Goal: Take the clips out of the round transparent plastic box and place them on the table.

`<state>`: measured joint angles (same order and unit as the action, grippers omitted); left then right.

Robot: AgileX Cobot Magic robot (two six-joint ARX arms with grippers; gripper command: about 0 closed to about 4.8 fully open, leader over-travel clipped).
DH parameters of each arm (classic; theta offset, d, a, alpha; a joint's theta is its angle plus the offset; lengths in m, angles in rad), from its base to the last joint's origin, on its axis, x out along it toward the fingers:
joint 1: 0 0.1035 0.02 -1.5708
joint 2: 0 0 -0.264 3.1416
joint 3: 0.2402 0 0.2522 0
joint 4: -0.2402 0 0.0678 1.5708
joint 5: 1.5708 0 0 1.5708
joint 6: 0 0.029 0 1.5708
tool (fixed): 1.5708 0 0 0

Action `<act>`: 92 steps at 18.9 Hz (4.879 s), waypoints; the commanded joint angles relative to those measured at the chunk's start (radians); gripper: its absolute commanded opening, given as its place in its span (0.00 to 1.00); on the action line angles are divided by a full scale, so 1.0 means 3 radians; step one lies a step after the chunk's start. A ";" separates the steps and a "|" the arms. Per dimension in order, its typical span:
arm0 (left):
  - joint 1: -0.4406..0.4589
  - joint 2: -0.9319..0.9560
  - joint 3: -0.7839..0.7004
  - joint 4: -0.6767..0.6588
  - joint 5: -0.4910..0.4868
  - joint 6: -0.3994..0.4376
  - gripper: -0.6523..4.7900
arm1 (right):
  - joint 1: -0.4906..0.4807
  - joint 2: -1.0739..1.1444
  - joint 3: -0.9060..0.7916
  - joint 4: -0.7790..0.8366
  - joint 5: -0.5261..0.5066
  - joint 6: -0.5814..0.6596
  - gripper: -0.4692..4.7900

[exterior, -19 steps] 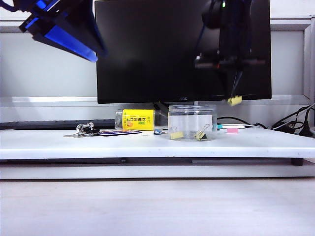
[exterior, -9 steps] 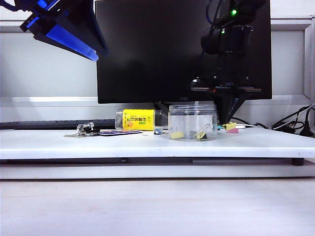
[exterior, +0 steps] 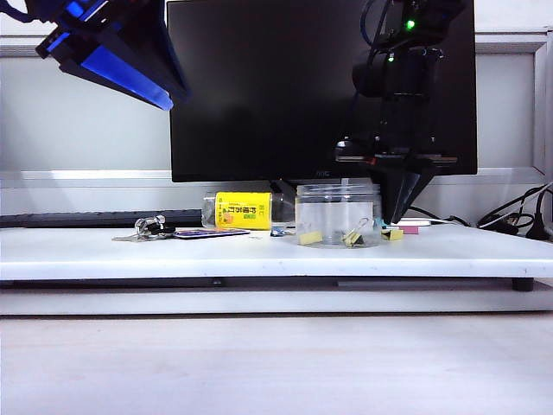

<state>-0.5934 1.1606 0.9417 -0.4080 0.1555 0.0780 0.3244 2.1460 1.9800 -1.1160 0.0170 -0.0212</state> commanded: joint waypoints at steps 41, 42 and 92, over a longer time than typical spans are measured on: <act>-0.0001 -0.0006 0.0003 0.0038 0.0008 0.0003 0.41 | 0.0463 0.0117 0.0174 -0.0009 -0.0815 0.0160 0.25; -0.0001 -0.0006 0.0003 0.0032 0.0008 0.0003 0.41 | 0.0463 0.0117 0.0144 0.0020 -0.0814 0.0160 0.26; -0.0001 -0.0006 0.0003 -0.0083 0.0019 0.0001 0.41 | 0.0463 -0.0042 0.0103 0.0112 -0.0664 0.0179 0.17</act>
<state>-0.5930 1.1622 0.9417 -0.4389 0.1555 0.0776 0.4618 2.1319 2.0079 -1.0958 -0.1795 0.0330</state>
